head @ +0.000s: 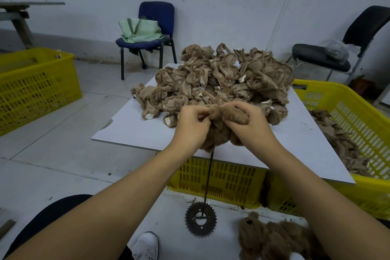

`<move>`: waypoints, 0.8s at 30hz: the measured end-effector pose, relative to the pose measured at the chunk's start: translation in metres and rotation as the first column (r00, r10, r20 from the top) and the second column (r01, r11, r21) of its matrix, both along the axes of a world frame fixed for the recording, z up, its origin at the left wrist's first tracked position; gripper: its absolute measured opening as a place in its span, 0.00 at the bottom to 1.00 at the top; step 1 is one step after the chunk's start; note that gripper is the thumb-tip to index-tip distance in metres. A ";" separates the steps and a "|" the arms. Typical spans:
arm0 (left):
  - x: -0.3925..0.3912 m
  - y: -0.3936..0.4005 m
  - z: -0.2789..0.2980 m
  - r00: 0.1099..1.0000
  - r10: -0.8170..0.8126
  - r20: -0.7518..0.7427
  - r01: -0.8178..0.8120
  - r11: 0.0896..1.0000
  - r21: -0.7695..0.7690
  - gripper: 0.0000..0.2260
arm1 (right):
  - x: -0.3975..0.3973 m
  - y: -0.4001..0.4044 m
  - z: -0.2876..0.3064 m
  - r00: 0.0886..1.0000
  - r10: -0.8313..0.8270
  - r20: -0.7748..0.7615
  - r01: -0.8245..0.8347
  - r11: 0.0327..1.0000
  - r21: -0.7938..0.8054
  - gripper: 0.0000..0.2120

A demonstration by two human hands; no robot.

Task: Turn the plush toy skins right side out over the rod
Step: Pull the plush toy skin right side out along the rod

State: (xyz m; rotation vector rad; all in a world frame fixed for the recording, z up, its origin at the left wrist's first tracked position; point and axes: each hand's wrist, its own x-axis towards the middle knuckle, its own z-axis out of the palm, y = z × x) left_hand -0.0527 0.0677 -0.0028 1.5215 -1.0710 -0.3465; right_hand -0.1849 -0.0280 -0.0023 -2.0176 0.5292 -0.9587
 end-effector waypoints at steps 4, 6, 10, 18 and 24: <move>0.000 -0.004 -0.006 0.988 0.009 -0.155 -0.011 1.000 -0.013 0.11 | 0.000 -0.002 0.002 1.000 -0.015 -0.004 0.015 1.000 -0.005 0.11; 0.003 -0.006 -0.004 0.990 0.024 -0.139 -0.025 1.000 -0.004 0.14 | 0.001 -0.003 0.000 1.000 -0.008 -0.012 0.008 1.000 0.022 0.08; 0.011 -0.008 0.000 0.987 0.010 0.158 -0.024 0.996 0.088 0.16 | 0.006 0.001 -0.010 0.999 -0.013 -0.040 0.016 0.998 0.058 0.07; 0.019 -0.004 -0.006 0.878 -0.038 0.477 -0.049 0.984 0.169 0.19 | 0.011 0.004 -0.020 0.987 -0.007 -0.158 0.004 1.000 -0.024 0.10; -0.002 0.003 -0.033 0.925 0.116 0.361 -0.094 0.993 -0.078 0.20 | 0.006 0.014 -0.021 0.993 -0.005 -0.117 -0.021 0.976 -0.218 0.10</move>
